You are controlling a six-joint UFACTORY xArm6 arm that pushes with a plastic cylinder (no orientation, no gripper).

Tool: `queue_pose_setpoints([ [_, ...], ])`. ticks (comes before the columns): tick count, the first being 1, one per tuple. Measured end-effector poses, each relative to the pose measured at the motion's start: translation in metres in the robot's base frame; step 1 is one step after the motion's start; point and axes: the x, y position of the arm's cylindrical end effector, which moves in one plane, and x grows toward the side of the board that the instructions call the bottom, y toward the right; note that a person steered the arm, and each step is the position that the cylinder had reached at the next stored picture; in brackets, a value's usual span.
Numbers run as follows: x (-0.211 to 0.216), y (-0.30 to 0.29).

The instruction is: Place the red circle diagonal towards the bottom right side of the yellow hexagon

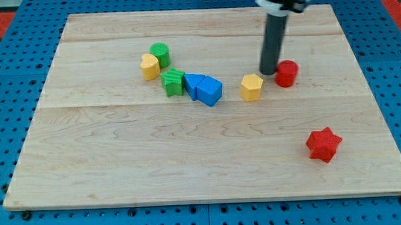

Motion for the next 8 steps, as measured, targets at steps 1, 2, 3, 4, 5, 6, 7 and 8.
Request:
queue_pose_setpoints([
  [1,-0.016,0.014],
  [2,0.046,0.057],
  [3,0.008,0.044],
  [4,0.043,0.096],
  [5,0.07,0.09],
  [6,0.049,0.075],
  [7,0.068,0.046],
  [8,0.082,0.039],
])
